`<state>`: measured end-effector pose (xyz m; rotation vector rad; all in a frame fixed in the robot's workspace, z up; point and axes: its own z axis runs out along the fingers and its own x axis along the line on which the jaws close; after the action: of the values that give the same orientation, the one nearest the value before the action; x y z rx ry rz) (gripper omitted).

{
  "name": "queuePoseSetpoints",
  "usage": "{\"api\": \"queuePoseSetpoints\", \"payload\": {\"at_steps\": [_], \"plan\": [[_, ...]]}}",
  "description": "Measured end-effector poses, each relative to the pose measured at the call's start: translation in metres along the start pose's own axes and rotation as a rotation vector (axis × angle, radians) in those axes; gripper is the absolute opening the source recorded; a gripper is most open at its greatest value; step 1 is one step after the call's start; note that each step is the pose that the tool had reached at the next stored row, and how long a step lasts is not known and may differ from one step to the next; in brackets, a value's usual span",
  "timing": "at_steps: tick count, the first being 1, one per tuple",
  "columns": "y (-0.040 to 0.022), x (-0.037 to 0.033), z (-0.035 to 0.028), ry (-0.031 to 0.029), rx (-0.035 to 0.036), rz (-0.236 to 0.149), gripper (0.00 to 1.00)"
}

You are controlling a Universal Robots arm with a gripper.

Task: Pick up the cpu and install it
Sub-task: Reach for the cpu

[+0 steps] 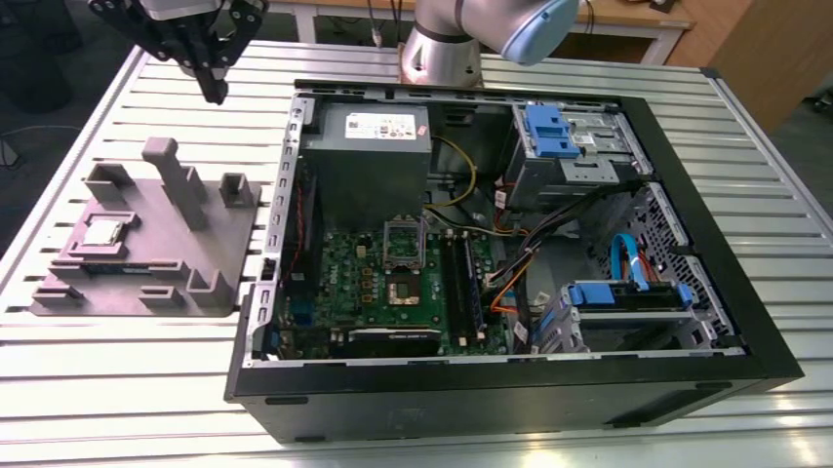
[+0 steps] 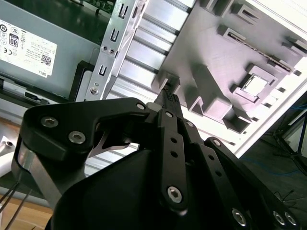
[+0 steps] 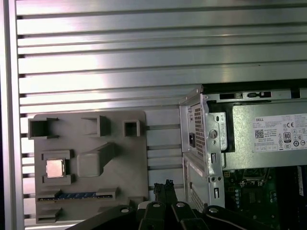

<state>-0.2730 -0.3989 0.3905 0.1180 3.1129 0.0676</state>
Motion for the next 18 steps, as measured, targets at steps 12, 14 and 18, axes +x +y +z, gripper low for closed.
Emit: {"api": "queuePoseSetpoints", "payload": {"at_steps": [12, 14, 18], "plan": [[-0.0003, 0.0034, 0.0000, 0.0000, 0.0000, 0.000, 0.11], [-0.0003, 0.0040, 0.0000, 0.0000, 0.0000, 0.000, 0.11], [-0.0004, 0.0052, 0.0000, 0.0000, 0.0000, 0.000, 0.11]]}}
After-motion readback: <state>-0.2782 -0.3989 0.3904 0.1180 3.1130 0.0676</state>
